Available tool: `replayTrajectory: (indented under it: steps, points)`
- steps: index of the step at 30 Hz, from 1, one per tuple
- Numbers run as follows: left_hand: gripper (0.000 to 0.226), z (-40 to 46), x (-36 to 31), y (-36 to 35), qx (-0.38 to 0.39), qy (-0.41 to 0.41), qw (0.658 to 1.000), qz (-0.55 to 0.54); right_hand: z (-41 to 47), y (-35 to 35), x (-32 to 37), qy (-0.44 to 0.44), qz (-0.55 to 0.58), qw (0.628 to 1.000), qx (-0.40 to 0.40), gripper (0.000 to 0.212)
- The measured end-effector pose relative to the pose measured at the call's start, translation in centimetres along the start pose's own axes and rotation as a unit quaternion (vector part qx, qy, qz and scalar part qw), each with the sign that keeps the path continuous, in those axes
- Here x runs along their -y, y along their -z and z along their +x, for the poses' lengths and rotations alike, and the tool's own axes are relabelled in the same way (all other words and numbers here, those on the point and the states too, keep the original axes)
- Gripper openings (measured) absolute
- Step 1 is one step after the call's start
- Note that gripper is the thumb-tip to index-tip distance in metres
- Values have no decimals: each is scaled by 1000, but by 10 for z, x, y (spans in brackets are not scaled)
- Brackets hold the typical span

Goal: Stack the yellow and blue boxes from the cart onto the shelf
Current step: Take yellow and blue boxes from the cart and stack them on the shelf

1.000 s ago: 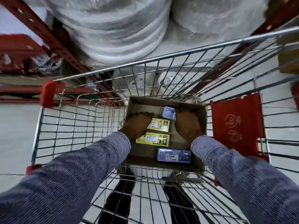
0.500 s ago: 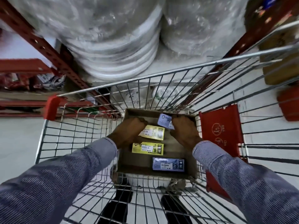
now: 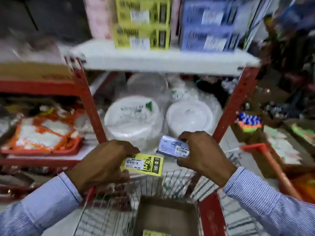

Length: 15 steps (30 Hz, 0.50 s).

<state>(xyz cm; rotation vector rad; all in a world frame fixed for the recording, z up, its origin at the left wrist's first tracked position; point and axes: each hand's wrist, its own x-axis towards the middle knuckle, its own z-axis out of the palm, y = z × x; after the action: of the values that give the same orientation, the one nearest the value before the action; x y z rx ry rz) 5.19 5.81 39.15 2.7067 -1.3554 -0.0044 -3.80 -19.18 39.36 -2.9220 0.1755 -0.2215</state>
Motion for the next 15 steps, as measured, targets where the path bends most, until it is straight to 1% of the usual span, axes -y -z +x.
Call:
replayTrajectory:
  steps: [4, 6, 9, 11, 15]
  points:
    - [61, -7, -4, 91, -88, 3, 996, 25, 11, 99, 23, 23, -11, 996, -84, 51]
    - [64, -7, -5, 127, -123, 5, 991, 44, 14, 139, 30, 40, -19, 991, -127, 53]
    - [63, -8, -5, 169, -186, 5, 981, 60, 19, 186, 36, 48, -41, 981, -182, 54]
    - [63, -3, -4, 189, -222, 17, 973, 61, 27, 208, 36, 46, -55, 976, -205, 54]
    - [68, 23, 3, 220, -267, 18, 961, 73, 45, 238, 31, 30, -68, 966, -246, 56]
